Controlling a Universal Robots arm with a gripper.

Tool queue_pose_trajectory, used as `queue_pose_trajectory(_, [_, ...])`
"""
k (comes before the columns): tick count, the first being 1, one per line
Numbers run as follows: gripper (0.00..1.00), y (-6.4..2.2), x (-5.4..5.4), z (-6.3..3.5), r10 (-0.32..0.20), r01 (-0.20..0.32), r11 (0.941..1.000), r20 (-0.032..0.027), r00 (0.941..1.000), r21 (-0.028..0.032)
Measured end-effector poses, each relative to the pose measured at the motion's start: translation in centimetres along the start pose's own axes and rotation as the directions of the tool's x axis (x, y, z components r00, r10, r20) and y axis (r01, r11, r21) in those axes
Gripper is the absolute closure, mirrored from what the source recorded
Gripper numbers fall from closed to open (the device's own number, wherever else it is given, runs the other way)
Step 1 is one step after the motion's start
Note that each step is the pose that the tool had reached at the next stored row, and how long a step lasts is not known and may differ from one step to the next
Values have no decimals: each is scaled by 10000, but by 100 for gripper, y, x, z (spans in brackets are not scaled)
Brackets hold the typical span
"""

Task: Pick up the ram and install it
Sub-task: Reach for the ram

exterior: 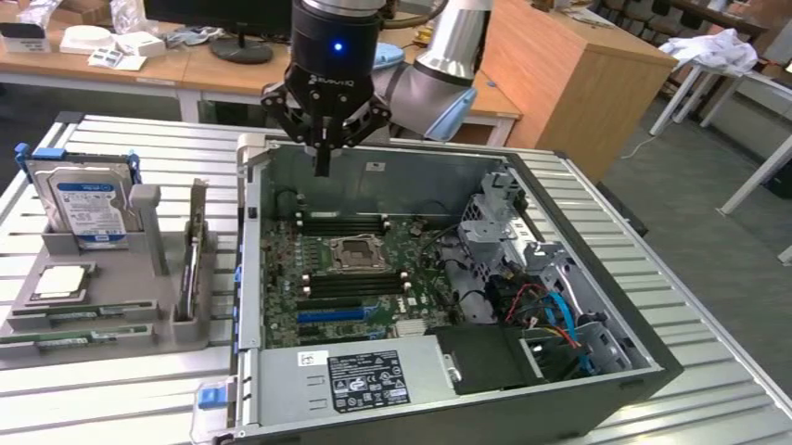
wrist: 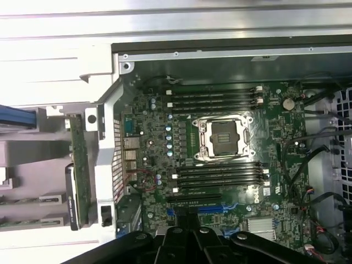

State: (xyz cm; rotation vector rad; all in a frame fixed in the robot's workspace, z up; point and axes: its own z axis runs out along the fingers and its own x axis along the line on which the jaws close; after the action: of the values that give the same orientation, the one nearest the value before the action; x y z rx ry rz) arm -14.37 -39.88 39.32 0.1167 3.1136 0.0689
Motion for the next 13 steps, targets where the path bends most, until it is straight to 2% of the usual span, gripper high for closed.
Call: queue_pose_trajectory(13, [89,-13,170,-4,0,0,10000,-1,10000,0])
